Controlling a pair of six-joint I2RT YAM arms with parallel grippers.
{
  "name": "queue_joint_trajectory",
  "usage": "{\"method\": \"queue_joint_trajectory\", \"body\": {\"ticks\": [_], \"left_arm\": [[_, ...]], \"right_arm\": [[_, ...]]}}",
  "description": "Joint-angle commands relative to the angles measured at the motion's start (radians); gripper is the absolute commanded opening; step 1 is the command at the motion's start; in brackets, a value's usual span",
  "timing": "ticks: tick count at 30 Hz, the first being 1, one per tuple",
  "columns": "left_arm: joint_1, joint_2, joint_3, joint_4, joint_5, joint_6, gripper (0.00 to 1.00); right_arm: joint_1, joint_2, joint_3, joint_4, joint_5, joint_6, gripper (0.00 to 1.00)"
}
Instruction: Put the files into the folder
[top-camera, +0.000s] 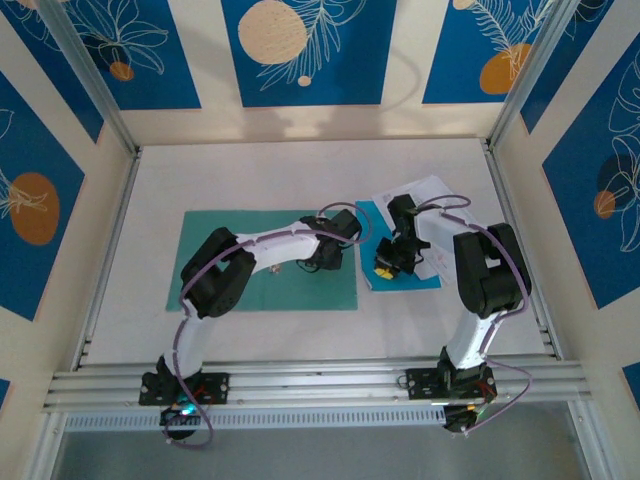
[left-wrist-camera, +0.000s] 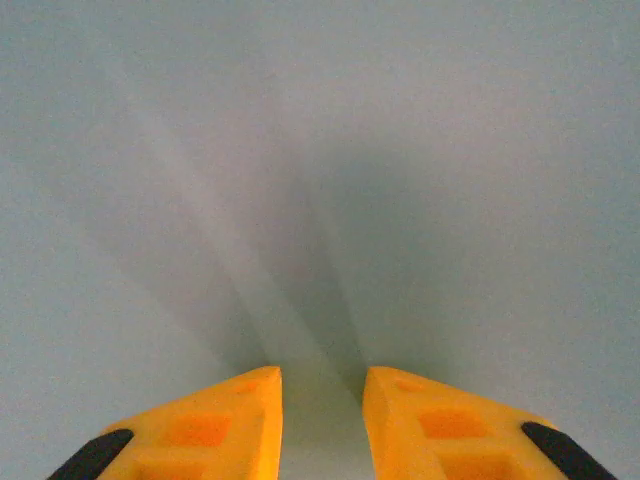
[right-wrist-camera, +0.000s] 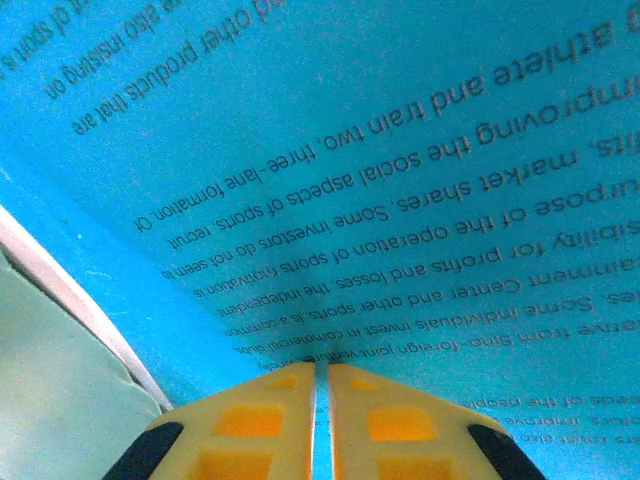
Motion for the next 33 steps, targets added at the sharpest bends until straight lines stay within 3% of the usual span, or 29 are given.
{"method": "queue_joint_trajectory", "body": {"ticks": [1, 10, 17, 22, 28, 33], "left_arm": [[-0.02, 0.069, 0.007, -0.016, 0.039, 0.016, 0.27], [-0.046, 0.119, 0.078, -0.034, 0.034, 0.021, 0.27], [-0.05, 0.071, 0.069, -0.048, -0.01, 0.017, 0.29], [-0.05, 0.0, 0.052, -0.054, -0.048, 0.009, 0.36], [-0.026, -0.026, 0.061, -0.068, -0.015, 0.004, 0.38], [-0.011, 0.005, 0.057, -0.056, 0.022, 0.008, 0.35]], "right_arm": [[0.013, -0.009, -0.031, -0.034, -0.016, -0.009, 0.14], [0.012, -0.08, -0.064, -0.033, 0.004, -0.017, 0.14], [-0.039, -0.168, -0.048, -0.037, 0.024, -0.039, 0.16], [-0.187, -0.202, -0.022, -0.05, 0.039, -0.044, 0.18], [-0.404, -0.099, 0.06, -0.06, 0.007, -0.018, 0.18], [-0.476, 0.019, 0.112, -0.079, -0.019, -0.01, 0.15]]}}
